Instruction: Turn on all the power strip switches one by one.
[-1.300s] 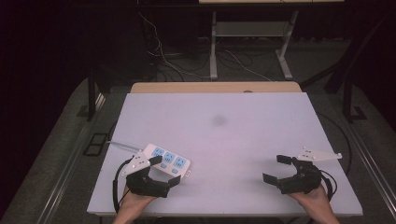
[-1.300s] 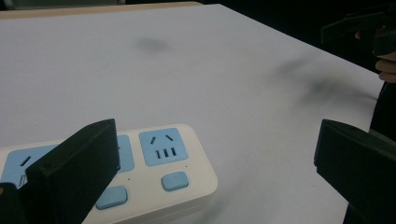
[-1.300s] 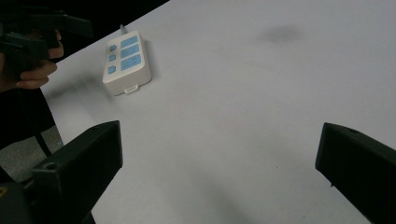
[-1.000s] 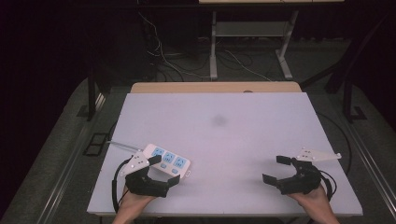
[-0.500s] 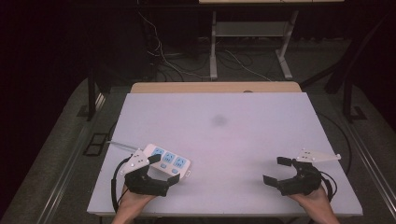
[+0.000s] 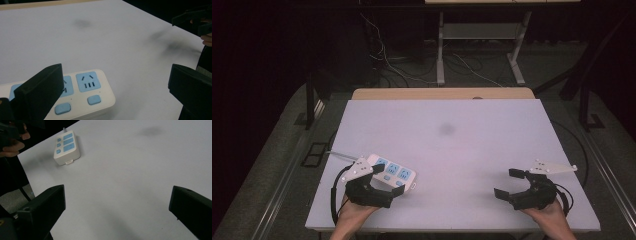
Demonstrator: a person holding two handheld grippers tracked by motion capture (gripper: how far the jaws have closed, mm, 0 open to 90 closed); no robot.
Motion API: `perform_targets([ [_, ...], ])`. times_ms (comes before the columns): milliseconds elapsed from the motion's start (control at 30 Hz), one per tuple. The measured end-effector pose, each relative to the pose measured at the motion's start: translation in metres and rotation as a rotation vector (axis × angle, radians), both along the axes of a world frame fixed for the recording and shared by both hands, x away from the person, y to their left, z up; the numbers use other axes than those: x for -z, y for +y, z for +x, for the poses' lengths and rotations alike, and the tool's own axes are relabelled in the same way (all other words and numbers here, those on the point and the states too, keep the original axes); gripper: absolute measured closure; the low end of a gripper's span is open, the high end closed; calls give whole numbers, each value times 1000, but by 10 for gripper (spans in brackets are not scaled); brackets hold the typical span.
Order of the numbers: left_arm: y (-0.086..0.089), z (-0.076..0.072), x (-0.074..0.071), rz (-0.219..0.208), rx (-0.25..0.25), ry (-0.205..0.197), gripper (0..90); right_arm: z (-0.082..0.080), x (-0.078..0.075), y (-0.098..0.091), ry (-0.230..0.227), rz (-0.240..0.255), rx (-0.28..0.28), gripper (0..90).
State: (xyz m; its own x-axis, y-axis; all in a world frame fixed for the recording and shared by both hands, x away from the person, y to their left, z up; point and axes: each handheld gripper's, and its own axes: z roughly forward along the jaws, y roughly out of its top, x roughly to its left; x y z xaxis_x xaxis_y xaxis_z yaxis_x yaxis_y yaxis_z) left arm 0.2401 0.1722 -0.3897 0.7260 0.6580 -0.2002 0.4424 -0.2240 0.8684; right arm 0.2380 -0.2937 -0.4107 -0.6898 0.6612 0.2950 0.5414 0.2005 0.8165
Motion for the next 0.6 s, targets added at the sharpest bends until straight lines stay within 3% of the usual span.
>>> perform_targets([
  [600,3,11,-16,72,31,42,0,1,2,-3,-1,-6,13,6],
])
